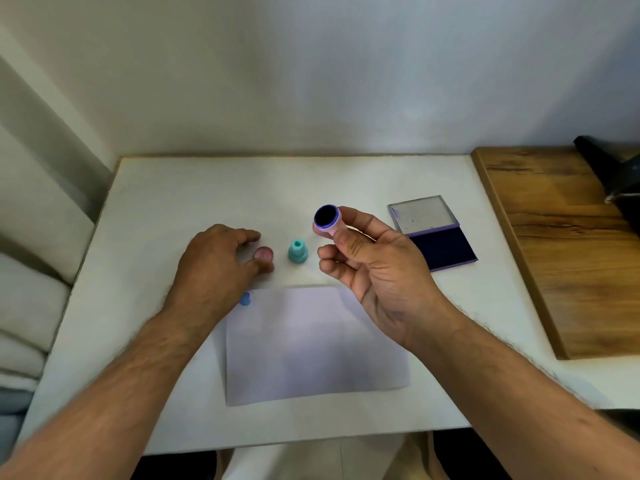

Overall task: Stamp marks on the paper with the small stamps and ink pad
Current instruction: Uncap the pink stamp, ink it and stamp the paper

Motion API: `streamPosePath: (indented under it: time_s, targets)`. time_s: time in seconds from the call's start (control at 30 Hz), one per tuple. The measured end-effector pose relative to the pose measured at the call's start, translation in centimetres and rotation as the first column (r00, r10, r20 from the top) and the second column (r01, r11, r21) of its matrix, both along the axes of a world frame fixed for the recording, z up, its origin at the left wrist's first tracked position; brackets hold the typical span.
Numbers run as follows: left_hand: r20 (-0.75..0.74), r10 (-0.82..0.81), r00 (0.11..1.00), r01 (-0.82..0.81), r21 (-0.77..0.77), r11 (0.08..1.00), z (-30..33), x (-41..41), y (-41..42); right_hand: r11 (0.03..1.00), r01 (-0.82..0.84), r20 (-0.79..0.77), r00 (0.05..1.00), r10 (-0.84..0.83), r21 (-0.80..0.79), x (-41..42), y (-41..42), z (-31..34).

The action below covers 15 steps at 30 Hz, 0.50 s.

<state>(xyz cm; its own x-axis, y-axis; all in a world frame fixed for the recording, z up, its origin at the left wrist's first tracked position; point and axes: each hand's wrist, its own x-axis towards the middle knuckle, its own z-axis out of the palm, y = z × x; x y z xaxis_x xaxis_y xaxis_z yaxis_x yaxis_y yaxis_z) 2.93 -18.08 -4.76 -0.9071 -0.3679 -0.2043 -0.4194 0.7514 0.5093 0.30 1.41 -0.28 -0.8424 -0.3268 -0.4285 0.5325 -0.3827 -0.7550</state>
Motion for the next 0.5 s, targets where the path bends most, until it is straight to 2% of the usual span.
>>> streamPosePath:
  time_s: [0.07,0.13,0.23,0.3,0.37,0.43,0.5]
  targets:
    - [-0.076,0.067,0.995,-0.065,0.024,0.998,0.8,0.2,0.5,0.998,0.035,0.002,0.999,-0.035,0.054,-0.2,0.4,-0.1]
    - [-0.216,0.111,0.970,-0.100,0.060,0.993,1.6,0.4,1.2,0.982,0.097,-0.020,0.995,-0.095,0.160,-0.6,1.3,-0.3]
    - [-0.387,0.092,0.917,-0.061,0.092,0.994,2.8,0.9,2.6,0.904,0.205,-0.191,0.971,-0.141,0.375,-1.4,3.5,-0.6]
    - [-0.451,0.035,0.892,-0.002,0.074,0.997,3.2,0.9,3.7,0.767,0.299,-0.362,0.927,-0.094,0.567,-1.9,5.3,-1.0]
    - [-0.489,-0.035,0.871,0.066,0.045,0.997,3.3,0.9,4.8,0.523,0.397,-0.497,0.866,0.058,0.754,-2.4,7.3,-1.2]
    - [-0.515,-0.110,0.850,0.125,-0.005,0.992,3.1,0.9,5.6,0.299,0.432,-0.506,0.828,0.243,0.851,-2.8,8.9,-1.3]
    - [-0.522,-0.166,0.837,0.164,-0.051,0.985,2.8,1.0,6.2,0.208,0.408,-0.455,0.833,0.313,0.889,-3.0,10.1,-1.4]
